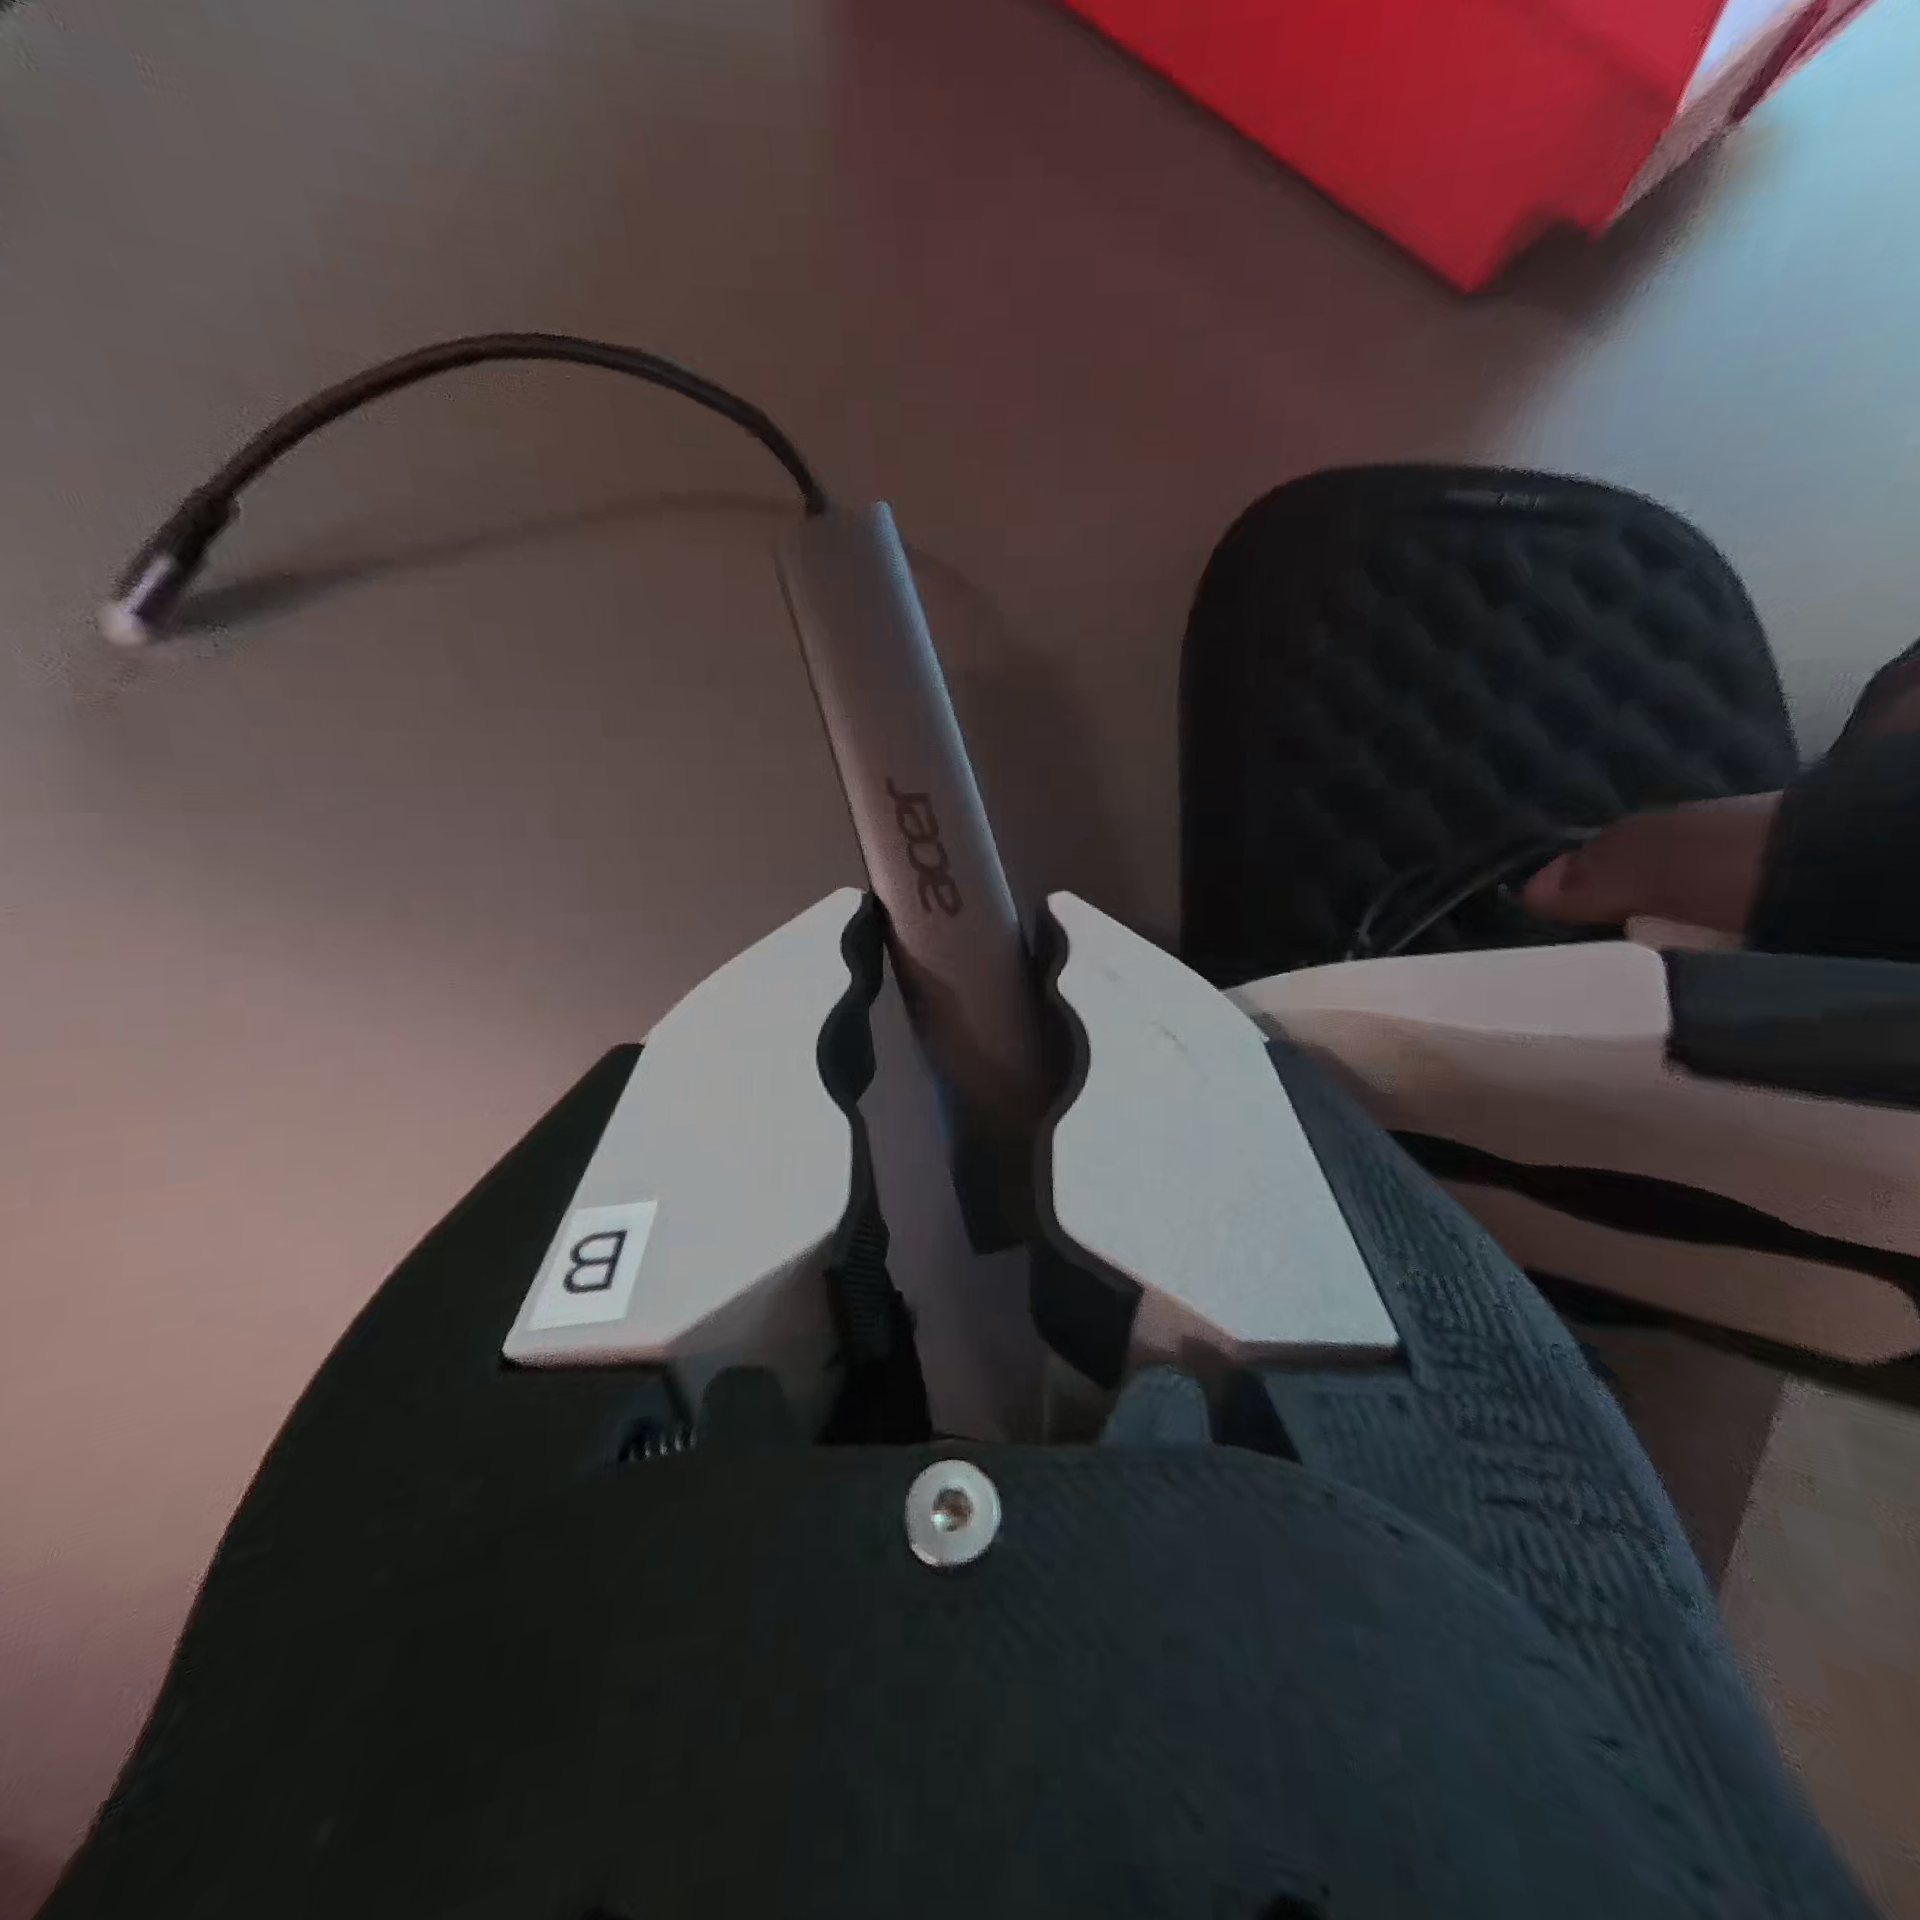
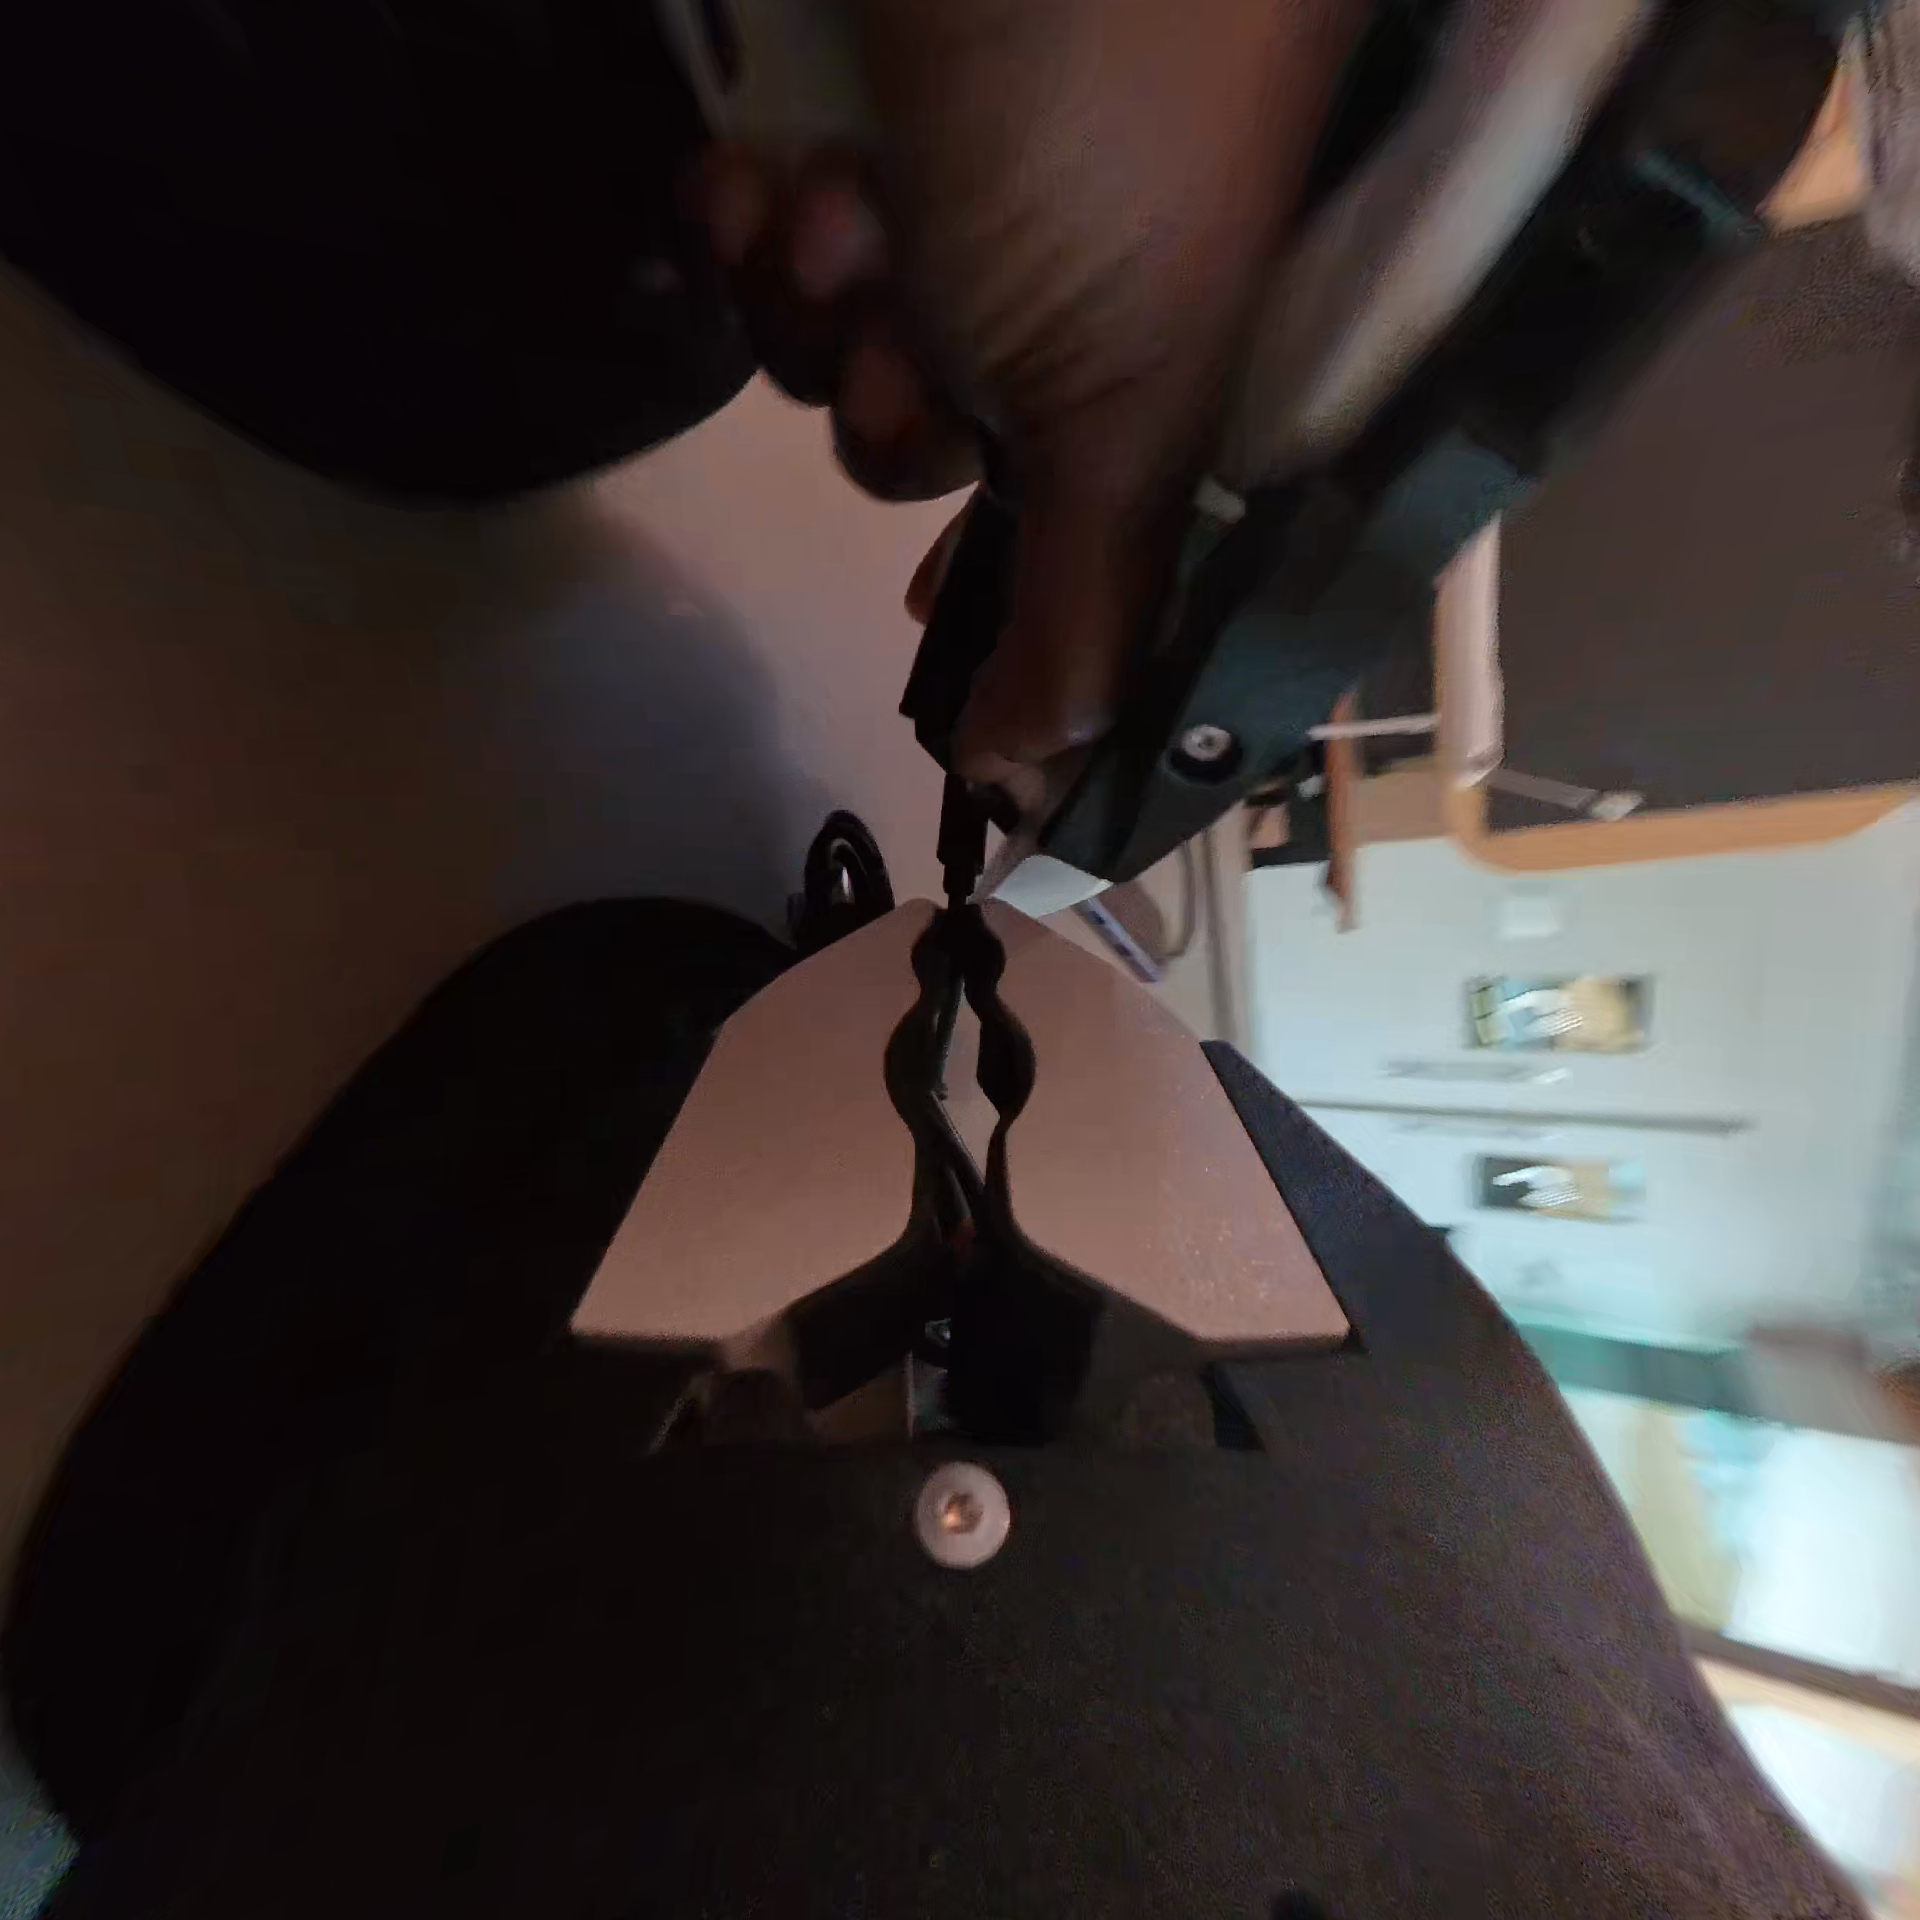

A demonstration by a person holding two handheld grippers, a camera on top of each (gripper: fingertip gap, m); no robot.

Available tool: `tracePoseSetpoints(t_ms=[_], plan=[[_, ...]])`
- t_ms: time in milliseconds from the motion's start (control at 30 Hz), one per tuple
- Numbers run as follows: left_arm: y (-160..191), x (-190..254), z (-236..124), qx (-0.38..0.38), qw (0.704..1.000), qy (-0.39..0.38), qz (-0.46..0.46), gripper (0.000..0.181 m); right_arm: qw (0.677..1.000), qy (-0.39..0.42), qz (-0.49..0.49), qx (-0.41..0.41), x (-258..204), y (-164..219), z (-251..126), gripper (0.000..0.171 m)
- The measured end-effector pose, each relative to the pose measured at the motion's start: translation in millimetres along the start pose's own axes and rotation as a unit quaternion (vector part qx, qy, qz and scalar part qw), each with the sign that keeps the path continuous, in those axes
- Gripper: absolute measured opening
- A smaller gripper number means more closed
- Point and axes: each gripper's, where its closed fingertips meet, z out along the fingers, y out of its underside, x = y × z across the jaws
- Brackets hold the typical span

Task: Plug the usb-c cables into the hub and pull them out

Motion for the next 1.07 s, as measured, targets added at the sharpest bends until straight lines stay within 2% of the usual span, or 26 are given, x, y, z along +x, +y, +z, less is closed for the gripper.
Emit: tracePoseSetpoints(t_ms=[67, 133, 200, 333, 467, 567, 667, 733, 800, 900, 1000, 1067], plan=[[-12, 2, -3, 0.05, 0.999, 0.0, -0.014, 0.025, 0.989, -0.03, 0.148, 0.009, 4, -1, -3, 0.002], [-21, -1, -10, 0.088, 0.996, -0.023, -0.006, 0.024, 0.954, -0.074, 0.287, 0.043, 12, -6, -9, 0.006], [-27, 1, -15, 0.109, 0.994, -0.025, -0.013, 0.024, 0.928, -0.093, 0.355, 0.066, 22, -10, -12, 0.013], [-26, -5, -16, 0.122, 0.991, -0.046, -0.033, 0.023, 0.926, -0.112, 0.357, 0.059, 16, -16, -7, 0.004], [-22, -9, -21, 0.135, 0.988, -0.048, -0.054, 0.024, 0.922, -0.11, 0.364, 0.074, 16, -22, -7, 0.004], [-25, -11, -29, 0.152, 0.986, -0.05, -0.055, 0.024, 0.911, -0.109, 0.381, 0.115, 21, -33, -17, 0.01], [-25, -11, -32, 0.159, 0.985, -0.047, -0.052, 0.024, 0.897, -0.127, 0.406, 0.119, 20, -35, -17, 0.029], [-28, -5, -33, 0.167, 0.984, -0.034, -0.053, 0.024, 0.909, -0.114, 0.389, 0.097, 19, -31, -8, 0.025], [-30, -5, -35, 0.171, 0.983, -0.041, -0.044, 0.024, 0.917, -0.102, 0.375, 0.092, 19, -32, -3, 0.009], [-29, -7, -38, 0.176, 0.983, -0.037, -0.026, 0.024, 0.927, -0.085, 0.349, 0.103, 20, -36, -3, 0.005], [-27, -9, -39, 0.159, 0.982, -0.075, 0.074, 0.023, 0.957, -0.042, 0.274, 0.084, 14, -36, -1, 0.003], [-19, -4, -33, 0.141, 0.984, -0.059, 0.09, 0.023, 0.963, -0.051, 0.25, 0.089, 5, -33, -8, 0.001]])
